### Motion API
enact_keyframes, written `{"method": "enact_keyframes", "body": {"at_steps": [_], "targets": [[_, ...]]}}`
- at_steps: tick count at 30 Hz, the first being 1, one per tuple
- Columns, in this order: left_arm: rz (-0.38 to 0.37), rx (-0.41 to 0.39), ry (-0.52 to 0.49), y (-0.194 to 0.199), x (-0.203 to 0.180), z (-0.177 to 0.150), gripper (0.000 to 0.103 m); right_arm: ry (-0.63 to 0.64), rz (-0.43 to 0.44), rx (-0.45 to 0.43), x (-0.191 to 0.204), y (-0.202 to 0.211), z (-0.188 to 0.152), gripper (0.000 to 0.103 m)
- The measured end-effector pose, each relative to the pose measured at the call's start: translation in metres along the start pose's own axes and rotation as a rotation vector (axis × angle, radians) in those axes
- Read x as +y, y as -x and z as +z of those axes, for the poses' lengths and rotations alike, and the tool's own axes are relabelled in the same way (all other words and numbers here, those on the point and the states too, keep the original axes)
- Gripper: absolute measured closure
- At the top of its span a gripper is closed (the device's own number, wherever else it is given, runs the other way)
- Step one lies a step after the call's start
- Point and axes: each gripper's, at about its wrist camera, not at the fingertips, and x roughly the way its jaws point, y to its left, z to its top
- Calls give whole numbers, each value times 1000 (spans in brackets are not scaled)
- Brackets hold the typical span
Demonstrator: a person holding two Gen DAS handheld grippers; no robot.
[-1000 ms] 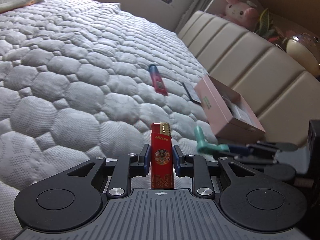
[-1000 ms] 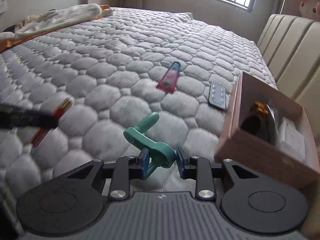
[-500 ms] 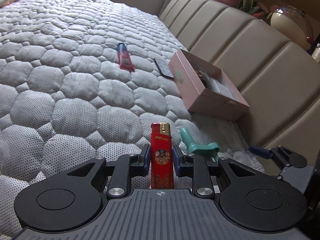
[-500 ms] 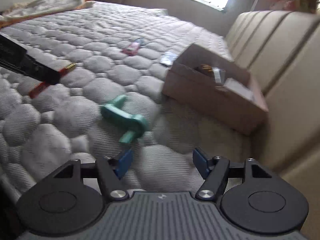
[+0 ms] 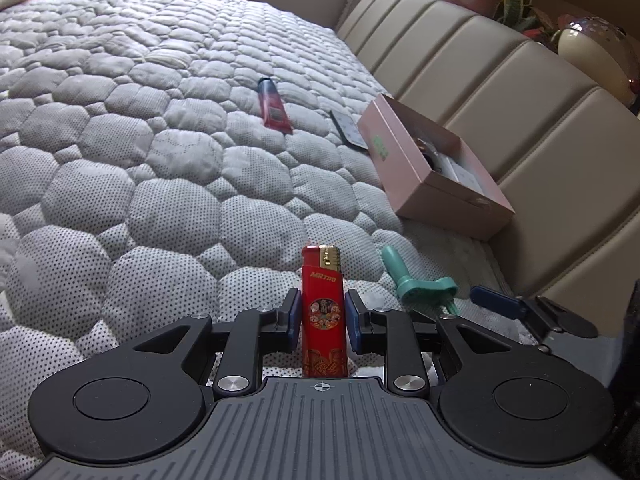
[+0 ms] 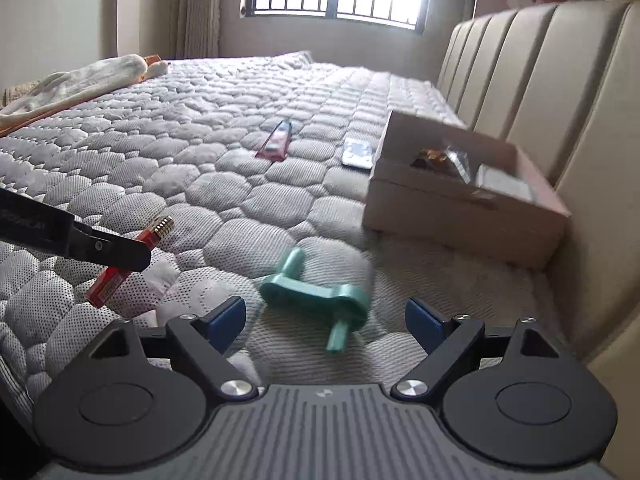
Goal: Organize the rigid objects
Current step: 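Grasp the green plastic part with the right tool while the left tool holds the lighter, then lower the red lighter into the pink box and open the left tool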
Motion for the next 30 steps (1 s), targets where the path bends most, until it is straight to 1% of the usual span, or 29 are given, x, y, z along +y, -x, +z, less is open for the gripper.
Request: {"method": "enact_keyframes", "body": {"at_steps": [5,9,11,14,15,16,17,18,22,27,30], "targets": [[3,9,-9,-3,-2,-3,77,-90,-22,36,0,-20,2,16],[-6,20,-13,-7,-5,-5,77,-202,5,75,-11,-30,7,16],[-9,24,-16,-8,-6,-6,77,-229,5,82,-15,-33,8,16],[-12,30,-19,-10,-9,-7,77,-224,8,78,-15,-35,7,16],[-13,31,-20,-10,-9,-7,77,-224,12,74,-15,-34,6,18],[-13,33,-21,-10,-10,-7,77,-225,16,71,-16,-33,5,21],[-13,35,-22,-11,-10,-8,77,-223,27,71,-16,-32,5,30],[-13,37,-24,-11,-11,-8,77,-217,42,77,-15,-32,4,32],[-23,52,-39,-14,-17,-11,77,-176,34,67,-14,-19,4,32],[-54,86,-79,-22,-33,-16,77,-91,6,7,-17,16,0,32],[-90,105,-106,-27,-46,-17,77,-75,-15,-31,-25,38,-6,33]]}}
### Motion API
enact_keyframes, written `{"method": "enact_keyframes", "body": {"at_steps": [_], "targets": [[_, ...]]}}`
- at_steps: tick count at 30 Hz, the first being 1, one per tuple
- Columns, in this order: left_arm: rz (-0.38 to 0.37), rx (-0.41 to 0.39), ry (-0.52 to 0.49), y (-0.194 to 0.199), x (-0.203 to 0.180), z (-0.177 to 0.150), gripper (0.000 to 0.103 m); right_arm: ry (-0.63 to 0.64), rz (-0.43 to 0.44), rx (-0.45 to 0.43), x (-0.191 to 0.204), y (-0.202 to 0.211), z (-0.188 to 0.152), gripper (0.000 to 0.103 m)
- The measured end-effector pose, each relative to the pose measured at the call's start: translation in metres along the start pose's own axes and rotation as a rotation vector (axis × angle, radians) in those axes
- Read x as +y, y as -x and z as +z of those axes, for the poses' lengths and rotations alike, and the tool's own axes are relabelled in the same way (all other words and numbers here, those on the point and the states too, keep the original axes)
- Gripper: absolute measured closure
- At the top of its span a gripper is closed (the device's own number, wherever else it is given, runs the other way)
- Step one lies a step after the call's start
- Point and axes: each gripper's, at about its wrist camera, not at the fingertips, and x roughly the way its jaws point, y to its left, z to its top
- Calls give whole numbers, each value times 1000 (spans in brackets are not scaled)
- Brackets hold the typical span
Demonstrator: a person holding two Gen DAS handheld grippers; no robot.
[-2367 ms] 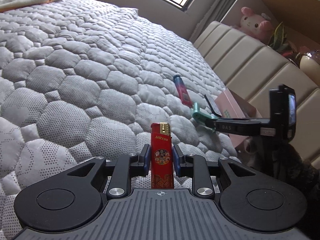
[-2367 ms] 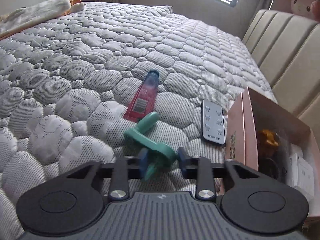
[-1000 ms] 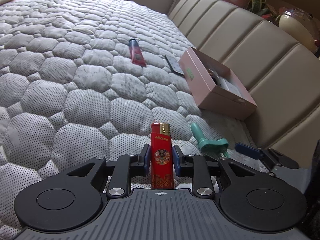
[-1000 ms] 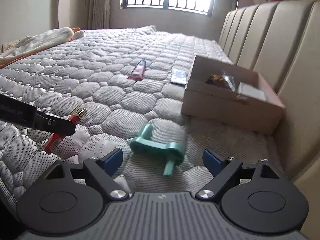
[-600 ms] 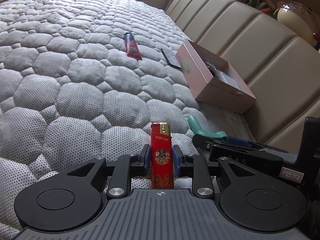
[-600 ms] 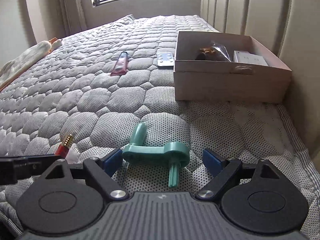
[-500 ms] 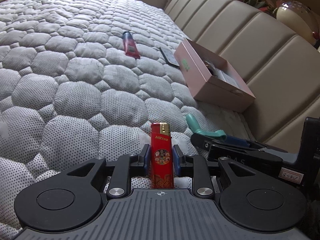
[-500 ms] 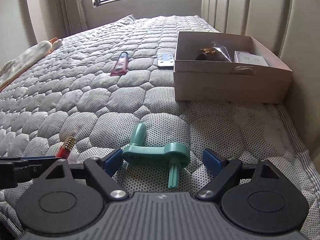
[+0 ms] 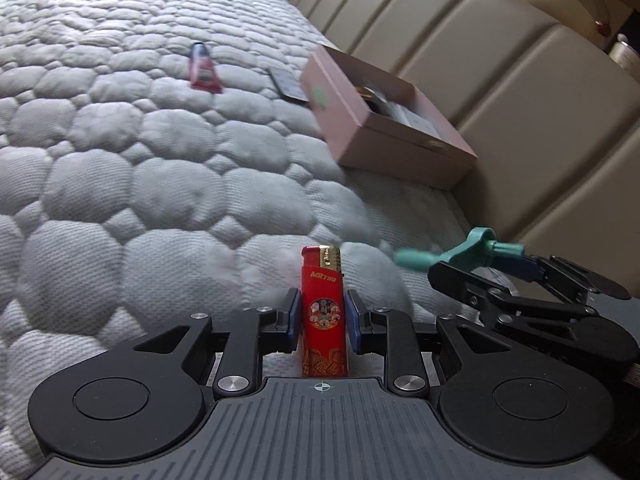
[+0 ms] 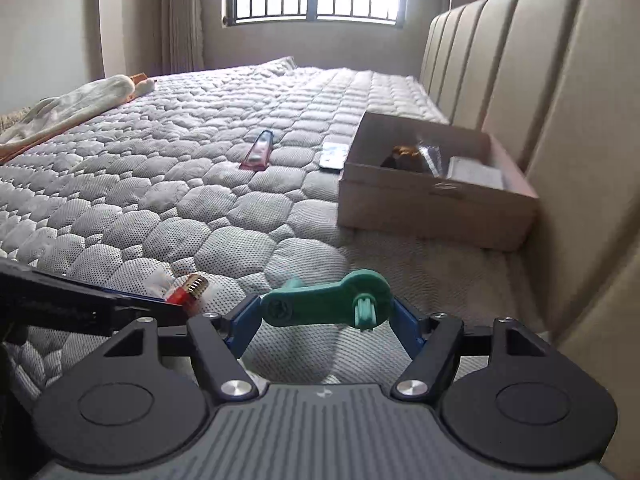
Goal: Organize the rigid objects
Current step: 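Lower the red lighter into the pink box and open the left tool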
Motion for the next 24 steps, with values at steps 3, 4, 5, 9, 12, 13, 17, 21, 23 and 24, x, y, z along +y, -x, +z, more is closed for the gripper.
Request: {"method": "enact_keyframes", "body": {"at_steps": [3,4,5,9,12,13,17,21,23,24], "targets": [[-35,16,-25,-9,-14,9,77,-20,-13,-10,-13,15,-6,33],[-46,16,-34,-12,-20,14,77,-21,-19,-17,-17,19,-8,33],[-55,14,-39,-15,-25,20,77,-19,-28,-26,-20,23,-9,33],[-60,4,-80,-30,-51,51,77,-45,-45,-80,-39,39,-8,33],[-69,-19,-115,-43,-72,83,77,-86,-18,-119,-55,48,-6,33],[-60,-35,-126,-47,-78,96,77,-94,-11,-129,-59,50,-5,33],[-31,-94,-121,-73,-99,149,77,-108,19,-148,-67,52,-8,33],[-31,-155,-95,-105,-116,191,77,-91,24,-156,-68,50,-17,33],[-28,-170,-82,-125,-120,206,77,-92,29,-152,-69,47,-20,33],[-15,-153,-82,-137,-120,211,76,-97,34,-147,-71,44,-21,33]]}}
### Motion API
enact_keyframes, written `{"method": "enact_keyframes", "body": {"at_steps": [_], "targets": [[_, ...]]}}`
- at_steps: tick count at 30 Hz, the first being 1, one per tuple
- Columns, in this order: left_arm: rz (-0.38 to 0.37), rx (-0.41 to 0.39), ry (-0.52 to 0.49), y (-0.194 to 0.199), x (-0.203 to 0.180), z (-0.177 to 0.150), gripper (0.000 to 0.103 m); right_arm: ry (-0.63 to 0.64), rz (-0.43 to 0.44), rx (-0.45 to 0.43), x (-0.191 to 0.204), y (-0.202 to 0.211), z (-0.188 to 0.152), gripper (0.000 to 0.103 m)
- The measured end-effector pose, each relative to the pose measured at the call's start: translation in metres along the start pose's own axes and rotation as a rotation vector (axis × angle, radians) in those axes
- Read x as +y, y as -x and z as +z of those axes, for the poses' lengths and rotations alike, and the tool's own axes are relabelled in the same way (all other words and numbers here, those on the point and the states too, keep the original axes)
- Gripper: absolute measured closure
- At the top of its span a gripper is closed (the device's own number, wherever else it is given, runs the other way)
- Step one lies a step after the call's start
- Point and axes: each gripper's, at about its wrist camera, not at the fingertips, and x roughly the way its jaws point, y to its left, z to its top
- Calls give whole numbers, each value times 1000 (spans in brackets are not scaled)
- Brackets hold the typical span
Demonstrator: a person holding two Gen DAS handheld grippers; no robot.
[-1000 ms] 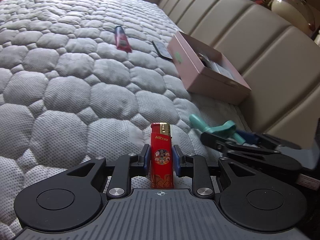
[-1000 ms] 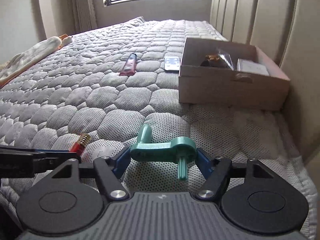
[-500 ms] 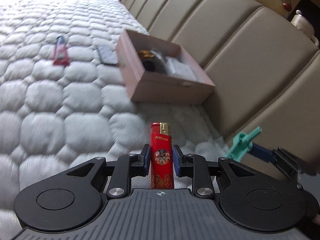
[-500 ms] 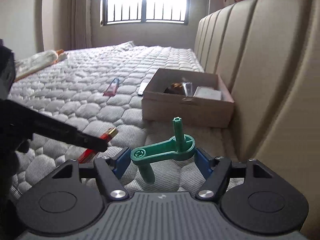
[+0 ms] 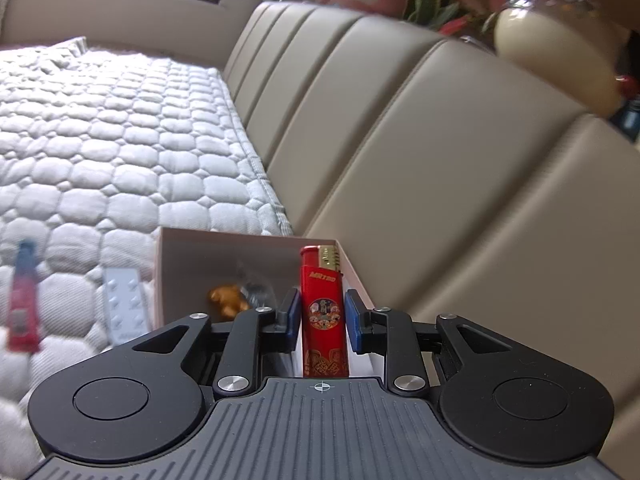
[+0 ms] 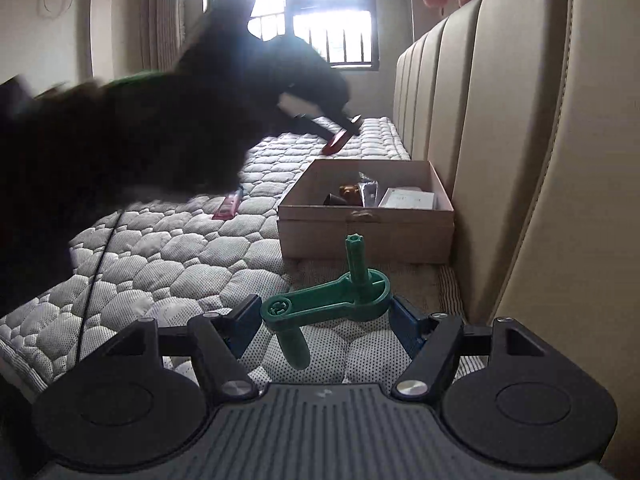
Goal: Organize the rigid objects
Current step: 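Lower the red lighter into the pink box and open the left tool, then lower the green plastic part into the pink box and open the right tool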
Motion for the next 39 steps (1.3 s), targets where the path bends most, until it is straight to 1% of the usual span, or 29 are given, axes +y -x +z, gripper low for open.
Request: {"method": "enact_keyframes", "body": {"at_steps": [2,4,8,12,15,21,26,29,32,34,38,39], "targets": [[55,27,0,-20,3,1,76,-14,4,10,-3,-3,-3,33],[106,49,0,-32,6,-4,76,-24,0,19,-5,-6,-5,33],[96,62,7,-26,15,-17,76,-28,-14,28,-8,-4,-12,33],[71,56,-38,5,19,-34,76,-36,-27,43,-8,-9,-12,33],[48,63,-60,29,26,-53,76,-26,-33,46,-5,-11,-11,33],[27,77,-39,73,46,-93,76,-1,-53,64,6,-14,-4,33],[27,36,-43,110,65,-121,76,-5,-78,107,8,-25,9,33],[39,11,-33,130,79,-132,76,-3,-103,116,8,-29,22,33],[49,3,12,145,95,-141,76,0,-137,103,7,-32,44,33],[46,-5,43,156,107,-149,76,-6,-166,56,4,-34,69,33],[61,0,81,169,128,-159,76,-68,-193,-58,-7,-51,134,33],[71,2,92,171,133,-161,76,-95,-195,-92,-11,-58,148,29]]}}
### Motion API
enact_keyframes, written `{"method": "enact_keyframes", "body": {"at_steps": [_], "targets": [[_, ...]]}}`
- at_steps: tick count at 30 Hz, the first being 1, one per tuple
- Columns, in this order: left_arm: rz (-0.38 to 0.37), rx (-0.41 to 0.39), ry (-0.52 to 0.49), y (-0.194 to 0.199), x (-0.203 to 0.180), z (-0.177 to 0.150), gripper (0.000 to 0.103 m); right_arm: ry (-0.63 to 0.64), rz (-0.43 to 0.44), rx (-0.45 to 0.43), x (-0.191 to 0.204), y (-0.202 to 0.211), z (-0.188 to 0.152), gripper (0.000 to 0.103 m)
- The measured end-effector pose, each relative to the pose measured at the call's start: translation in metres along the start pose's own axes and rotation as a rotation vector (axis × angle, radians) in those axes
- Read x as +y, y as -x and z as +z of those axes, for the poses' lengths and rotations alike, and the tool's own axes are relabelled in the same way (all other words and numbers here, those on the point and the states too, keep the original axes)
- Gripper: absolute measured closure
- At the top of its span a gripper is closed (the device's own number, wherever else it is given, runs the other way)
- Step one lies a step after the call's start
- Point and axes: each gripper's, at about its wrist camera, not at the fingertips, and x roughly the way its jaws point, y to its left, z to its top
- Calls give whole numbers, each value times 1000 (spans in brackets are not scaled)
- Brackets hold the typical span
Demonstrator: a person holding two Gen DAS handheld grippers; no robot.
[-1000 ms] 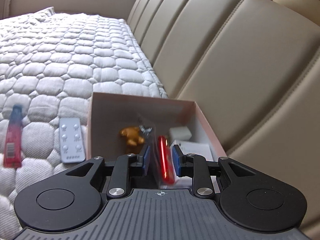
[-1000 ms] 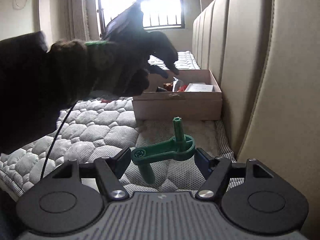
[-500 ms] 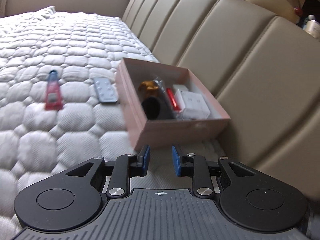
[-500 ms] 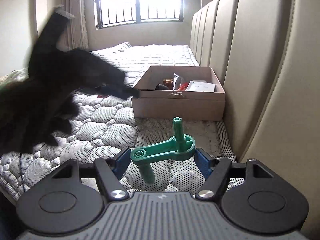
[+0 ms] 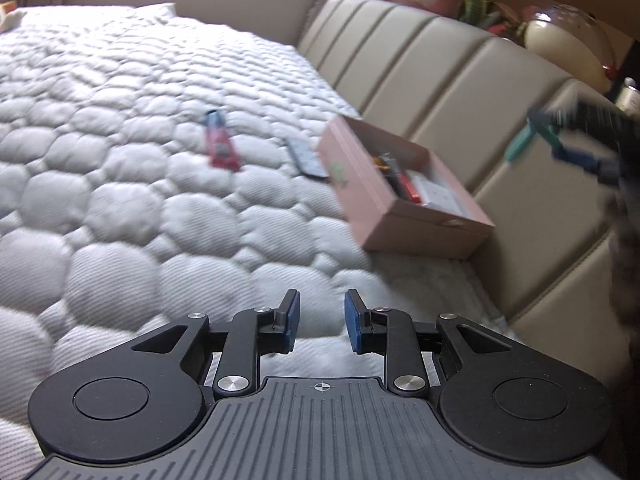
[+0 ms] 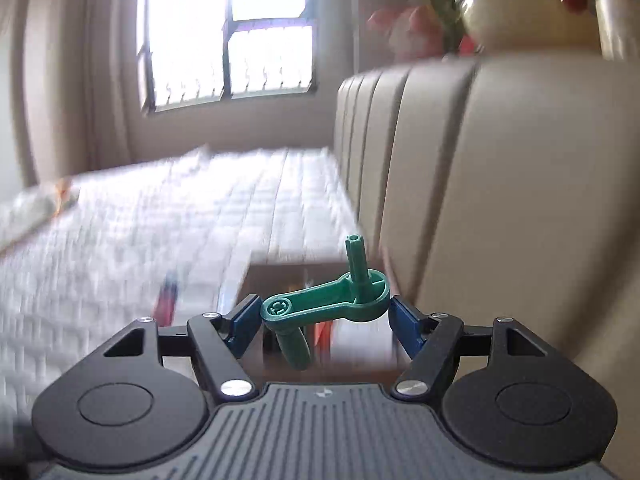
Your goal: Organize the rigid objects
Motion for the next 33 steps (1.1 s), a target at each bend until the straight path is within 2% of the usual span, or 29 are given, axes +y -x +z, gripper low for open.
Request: {"method": "enact_keyframes", "body": {"at_steps": [2,5,8,13,16,21,25,27,29,33], "targets": [[24,2,19,3,9,-1,76,-61,13,-8,-6,-25,18,17],[32,-5,37,6,20,-3,76,-110,-37,31,-14,-45,18,17],[42,-4,46,-1,24,0,76,-97,-27,60,-19,-38,-15,17],[34,-3,26,-21,15,15,76,68,-82,112,-3,-23,-94,17],[29,-14,3,-35,8,33,76,119,-73,120,6,-19,-123,17],[69,-41,10,-57,14,65,76,153,-1,121,17,-14,-141,17],[151,-74,49,-80,33,101,76,210,26,87,26,-14,-150,17],[189,-76,79,-94,42,121,76,196,42,102,24,-18,-154,17],[168,-51,98,-111,44,139,76,166,59,117,22,-22,-157,17],[70,65,138,-159,37,163,76,117,79,131,14,-31,-165,17]]}}
